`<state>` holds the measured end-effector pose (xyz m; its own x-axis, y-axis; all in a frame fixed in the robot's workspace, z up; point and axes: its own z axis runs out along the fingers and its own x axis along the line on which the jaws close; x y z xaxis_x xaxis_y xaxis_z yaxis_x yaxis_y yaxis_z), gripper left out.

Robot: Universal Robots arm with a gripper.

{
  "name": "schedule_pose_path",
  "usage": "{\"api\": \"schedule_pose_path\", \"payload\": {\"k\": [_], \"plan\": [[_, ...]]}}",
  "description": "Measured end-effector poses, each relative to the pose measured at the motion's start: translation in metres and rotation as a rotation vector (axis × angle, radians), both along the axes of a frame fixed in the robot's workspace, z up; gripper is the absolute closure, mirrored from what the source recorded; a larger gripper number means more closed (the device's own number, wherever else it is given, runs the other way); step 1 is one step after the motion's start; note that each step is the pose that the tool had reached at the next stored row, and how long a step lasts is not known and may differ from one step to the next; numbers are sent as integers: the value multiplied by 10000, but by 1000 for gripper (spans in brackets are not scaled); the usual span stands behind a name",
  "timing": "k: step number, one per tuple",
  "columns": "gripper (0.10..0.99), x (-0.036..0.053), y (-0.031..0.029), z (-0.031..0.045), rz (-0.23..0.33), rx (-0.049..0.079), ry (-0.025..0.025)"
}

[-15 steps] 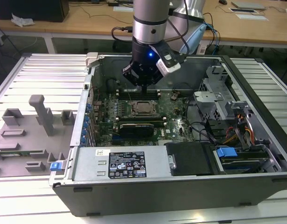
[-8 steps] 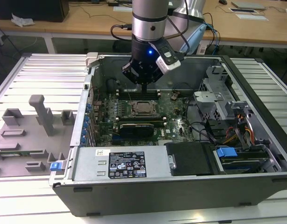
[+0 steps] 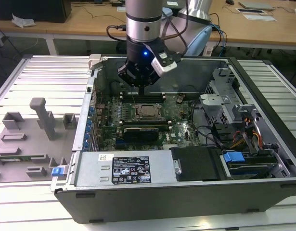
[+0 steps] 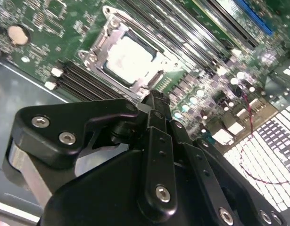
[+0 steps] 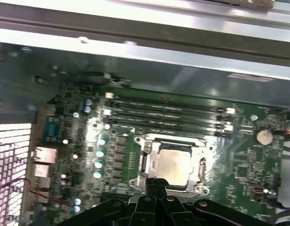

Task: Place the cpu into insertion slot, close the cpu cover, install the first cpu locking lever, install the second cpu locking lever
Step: 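Install the first cpu locking lever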

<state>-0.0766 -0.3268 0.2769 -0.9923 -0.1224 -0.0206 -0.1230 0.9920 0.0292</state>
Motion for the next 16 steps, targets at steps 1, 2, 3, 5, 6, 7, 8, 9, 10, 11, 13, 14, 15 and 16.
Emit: {"api": "schedule_pose_path", "payload": {"k": [1, 2, 3, 5, 6, 7, 8, 9, 10, 11, 13, 14, 15, 16], "plan": [[980, -55, 0, 0, 0, -1, -5], [980, -90, 0, -1, 0, -1, -8], [980, -117, 0, -1, 0, 0, -11], [980, -244, 0, -10, 1, 0, -43], [980, -293, 0, -17, 0, 17, -80], [980, -326, 0, -18, -1, 97, -116], [980, -339, 0, -18, -1, 179, -132], [980, -353, 0, -19, -2, 305, -156], [980, -363, 0, -19, -2, 419, -175], [980, -375, 0, -19, -2, 552, -199], [980, -419, 0, -19, -7, 1144, -288], [980, -434, 0, -19, -9, 1415, -328], [980, -445, 0, -19, -9, 1595, -356], [980, -451, 0, -20, -9, 1692, -372]]}}
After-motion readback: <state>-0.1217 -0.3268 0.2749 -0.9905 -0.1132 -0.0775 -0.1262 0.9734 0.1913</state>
